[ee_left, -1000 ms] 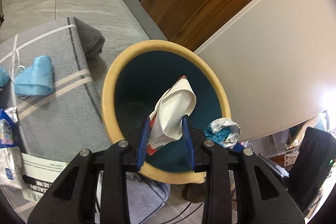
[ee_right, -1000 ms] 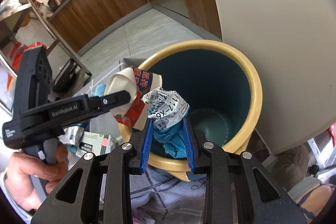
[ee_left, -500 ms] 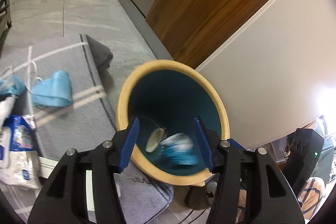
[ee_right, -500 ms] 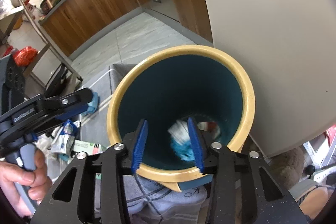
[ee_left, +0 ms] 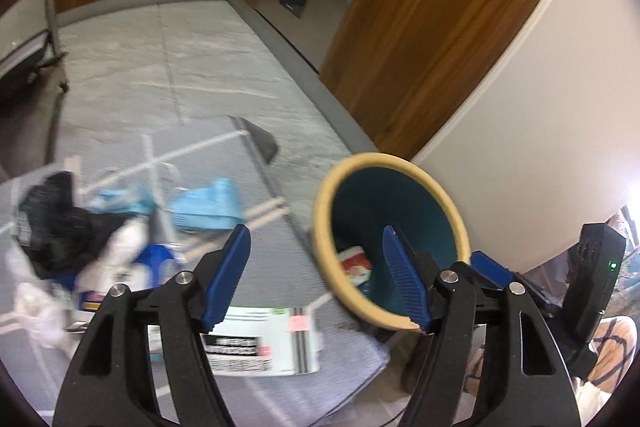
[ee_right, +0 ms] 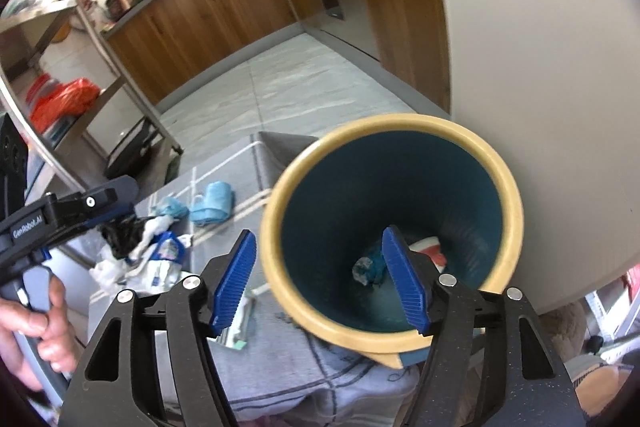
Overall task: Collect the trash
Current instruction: 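Grasp the black plastic bag with the left gripper while the right grasps white tissue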
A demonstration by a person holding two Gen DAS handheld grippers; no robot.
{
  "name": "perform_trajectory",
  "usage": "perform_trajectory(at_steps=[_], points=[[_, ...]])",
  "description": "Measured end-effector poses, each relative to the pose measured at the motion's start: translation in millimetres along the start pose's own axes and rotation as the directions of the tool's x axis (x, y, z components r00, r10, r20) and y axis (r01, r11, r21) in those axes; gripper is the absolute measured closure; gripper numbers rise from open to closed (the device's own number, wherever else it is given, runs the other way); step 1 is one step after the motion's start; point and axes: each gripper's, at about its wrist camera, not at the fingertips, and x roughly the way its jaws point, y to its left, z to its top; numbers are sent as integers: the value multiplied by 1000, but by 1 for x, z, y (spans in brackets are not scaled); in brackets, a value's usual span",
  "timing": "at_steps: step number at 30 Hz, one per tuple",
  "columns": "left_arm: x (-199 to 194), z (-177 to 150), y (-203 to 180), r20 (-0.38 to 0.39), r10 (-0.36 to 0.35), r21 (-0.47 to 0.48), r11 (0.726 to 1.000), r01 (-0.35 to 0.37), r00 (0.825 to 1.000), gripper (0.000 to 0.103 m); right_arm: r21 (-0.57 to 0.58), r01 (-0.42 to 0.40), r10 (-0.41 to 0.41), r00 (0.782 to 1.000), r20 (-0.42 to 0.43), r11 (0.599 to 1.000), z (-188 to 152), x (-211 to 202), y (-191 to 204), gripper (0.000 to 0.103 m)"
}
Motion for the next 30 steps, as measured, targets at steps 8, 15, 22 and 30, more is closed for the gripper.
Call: perform_trajectory(at_steps=[8, 15, 22, 30], points=[[-40, 9, 59, 24, 131, -55, 990, -129, 991, 31, -69, -34, 33, 999, -12, 997, 5, -2, 30, 32], [-59, 9, 106, 37, 252, -89, 965, -248, 967, 30, -118, -63, 60, 998, -28, 991, 10, 0, 54, 29], [-49, 14, 133, 10, 318, -81, 945, -316, 948, 29, -153, -82, 74, 996, -57, 985, 11, 11, 68, 28], [-16, 17, 154, -86, 377, -17, 925, -380, 922, 29, -152, -100, 87, 992, -88, 983, 8, 24, 77, 28]])
